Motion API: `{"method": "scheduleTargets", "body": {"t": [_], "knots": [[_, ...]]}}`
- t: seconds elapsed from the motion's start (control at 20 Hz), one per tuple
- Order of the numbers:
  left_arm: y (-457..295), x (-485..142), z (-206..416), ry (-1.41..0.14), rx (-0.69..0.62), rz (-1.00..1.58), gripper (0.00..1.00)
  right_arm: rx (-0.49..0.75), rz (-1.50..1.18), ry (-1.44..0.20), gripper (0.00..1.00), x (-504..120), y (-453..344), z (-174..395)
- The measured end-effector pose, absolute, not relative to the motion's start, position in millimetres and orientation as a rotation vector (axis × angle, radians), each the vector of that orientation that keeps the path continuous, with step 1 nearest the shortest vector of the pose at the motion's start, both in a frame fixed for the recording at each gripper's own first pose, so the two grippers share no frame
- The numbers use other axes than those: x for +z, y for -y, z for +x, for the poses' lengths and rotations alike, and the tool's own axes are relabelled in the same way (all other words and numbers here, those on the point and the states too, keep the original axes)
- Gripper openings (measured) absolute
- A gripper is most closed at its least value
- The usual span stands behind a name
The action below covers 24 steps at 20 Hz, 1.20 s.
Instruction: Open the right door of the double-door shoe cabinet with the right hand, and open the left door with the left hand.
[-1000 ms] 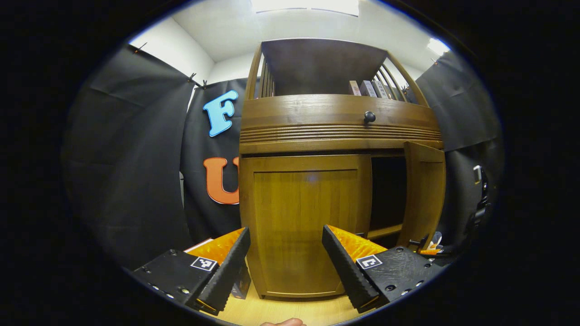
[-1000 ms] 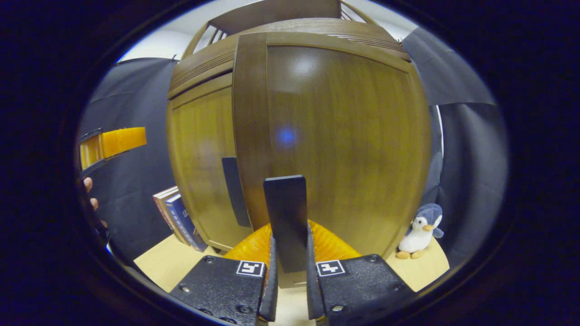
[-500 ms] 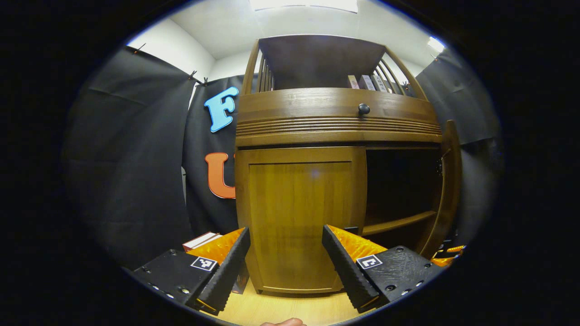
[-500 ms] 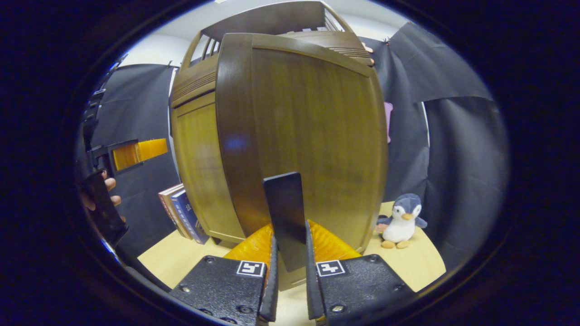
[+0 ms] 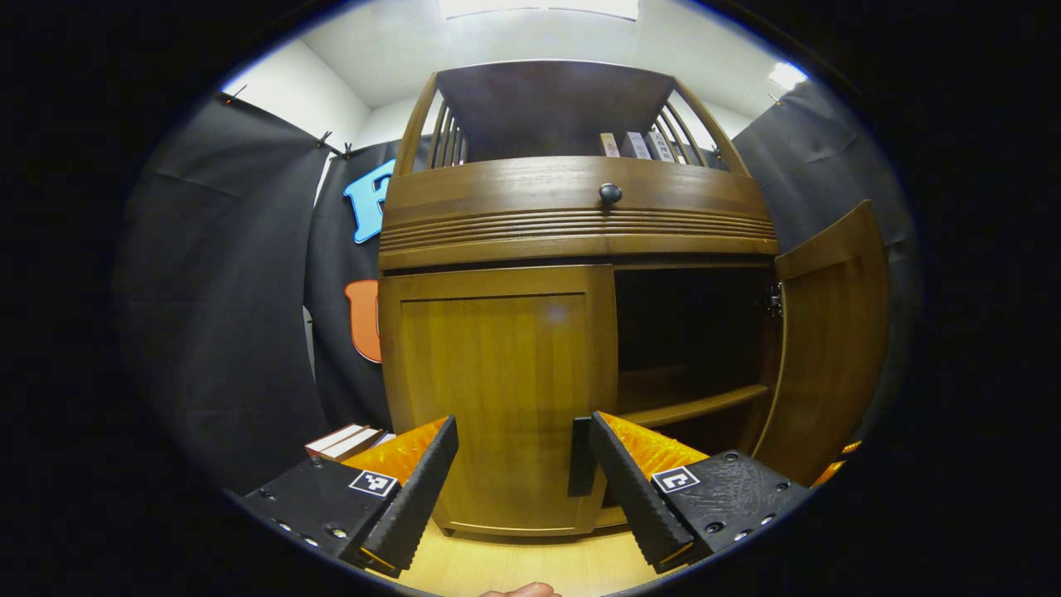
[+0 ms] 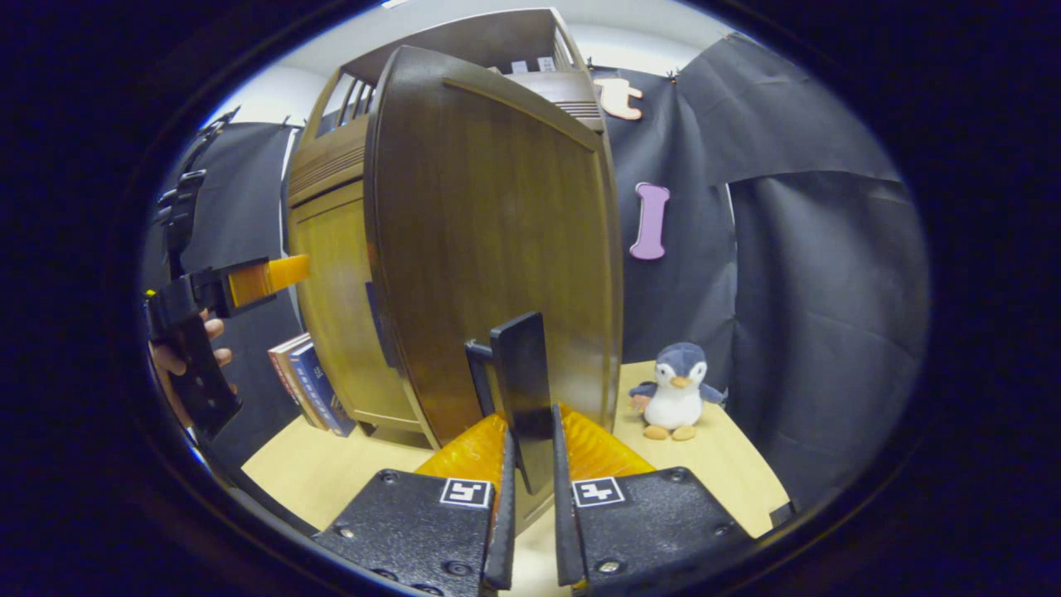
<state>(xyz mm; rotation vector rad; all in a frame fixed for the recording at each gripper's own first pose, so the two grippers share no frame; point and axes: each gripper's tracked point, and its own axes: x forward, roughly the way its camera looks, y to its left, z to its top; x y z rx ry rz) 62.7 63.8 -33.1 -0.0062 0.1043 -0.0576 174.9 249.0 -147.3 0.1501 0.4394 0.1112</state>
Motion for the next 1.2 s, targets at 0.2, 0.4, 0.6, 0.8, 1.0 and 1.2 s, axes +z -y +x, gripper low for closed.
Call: {"method": "scheduleTargets", "body": {"t": [0.2, 0.4, 0.6, 0.8, 1.0, 1.2], "knots": [[-47, -34, 63, -0.108, -0.082, -0.003, 0.95, 0.055, 0.178, -0.445, 0.19, -149, -240, 170], [-38, -39, 67, -0.113, -0.097, -0.003, 0.95, 0.017, 0.174, -0.432, 0.17, -147, -229, 172], [-36, -51, 67, -0.146, -0.096, -0.010, 0.95, -0.018, 0.158, -0.449, 0.16, -149, -216, 166], [-33, -65, 68, -0.183, -0.102, -0.008, 0.95, -0.050, 0.151, -0.444, 0.09, -147, -206, 164], [-24, -69, 75, -0.198, -0.111, -0.038, 0.96, -0.113, 0.157, -0.459, 0.11, -151, -192, 162], [-20, -83, 79, -0.244, -0.118, -0.076, 0.96, -0.156, 0.180, -0.455, 0.08, -150, -181, 159]]}}
